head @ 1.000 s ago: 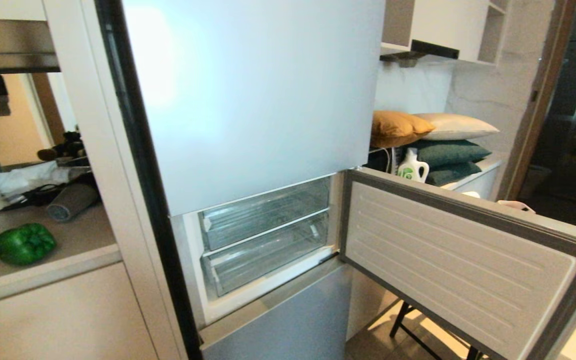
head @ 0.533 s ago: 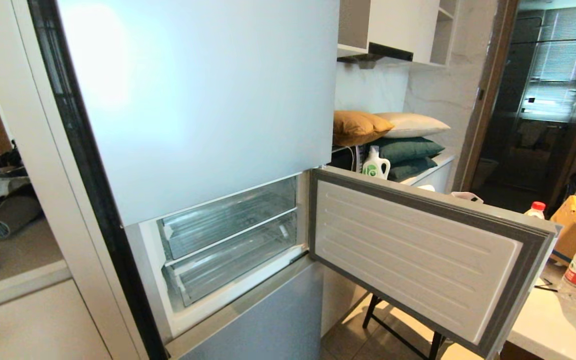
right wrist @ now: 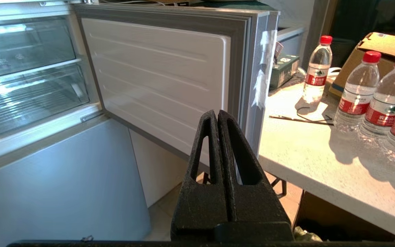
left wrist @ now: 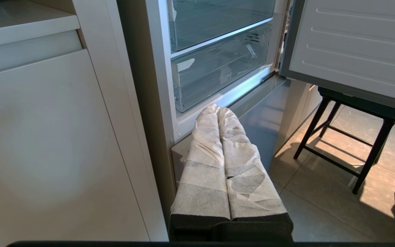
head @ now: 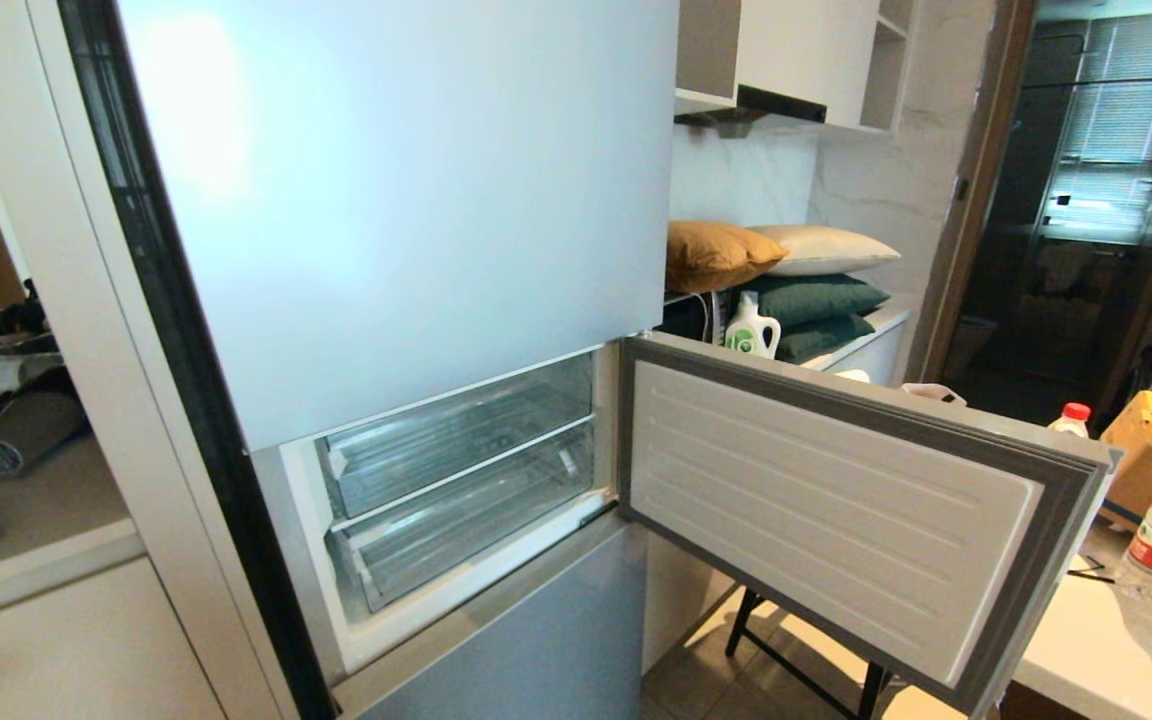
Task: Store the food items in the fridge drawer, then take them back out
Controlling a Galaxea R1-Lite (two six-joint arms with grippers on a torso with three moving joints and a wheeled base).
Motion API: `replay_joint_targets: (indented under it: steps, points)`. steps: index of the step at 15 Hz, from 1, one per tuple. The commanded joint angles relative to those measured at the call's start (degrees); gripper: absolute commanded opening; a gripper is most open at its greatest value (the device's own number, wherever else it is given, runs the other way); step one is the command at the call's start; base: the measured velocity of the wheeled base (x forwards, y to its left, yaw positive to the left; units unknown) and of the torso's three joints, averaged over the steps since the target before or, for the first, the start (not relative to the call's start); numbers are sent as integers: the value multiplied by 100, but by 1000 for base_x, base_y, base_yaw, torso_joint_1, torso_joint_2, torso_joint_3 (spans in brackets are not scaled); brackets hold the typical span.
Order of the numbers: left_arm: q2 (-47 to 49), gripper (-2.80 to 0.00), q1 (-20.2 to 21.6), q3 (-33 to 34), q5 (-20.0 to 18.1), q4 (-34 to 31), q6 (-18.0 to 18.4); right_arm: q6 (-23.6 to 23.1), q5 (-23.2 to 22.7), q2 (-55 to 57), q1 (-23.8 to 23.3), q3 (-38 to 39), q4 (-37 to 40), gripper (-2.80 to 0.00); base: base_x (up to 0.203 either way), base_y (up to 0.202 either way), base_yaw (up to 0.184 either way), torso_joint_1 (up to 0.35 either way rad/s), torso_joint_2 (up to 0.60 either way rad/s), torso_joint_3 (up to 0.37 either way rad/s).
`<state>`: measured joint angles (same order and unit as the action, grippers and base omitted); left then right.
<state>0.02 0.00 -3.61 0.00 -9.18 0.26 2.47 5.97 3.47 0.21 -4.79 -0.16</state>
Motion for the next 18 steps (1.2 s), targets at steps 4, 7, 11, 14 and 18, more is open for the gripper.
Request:
replay_joint_targets:
  steps: [4, 7, 11, 14, 18]
  points:
    - [-2, -280, 0, 0, 0, -5, 0, -82, -7, 210, -3, 462, -983, -280, 0, 0, 0, 0, 0, 0]
    - [-11, -280, 0, 0, 0, -5, 0, -123, -26, 216, -12, 470, -951, -280, 0, 0, 0, 0, 0, 0]
    - [-11, -280, 7, 0, 0, -5, 0, -572, -623, -58, -5, 463, -91, -280, 0, 0, 0, 0, 0, 0]
    - [-5, -280, 0, 0, 0, -5, 3, -573, -676, -347, -3, 469, 48, -280, 0, 0, 0, 0, 0, 0]
    - [-3, -280, 0, 0, 0, -5, 0, -607, -772, -347, -3, 470, 51, -280, 0, 0, 0, 0, 0, 0]
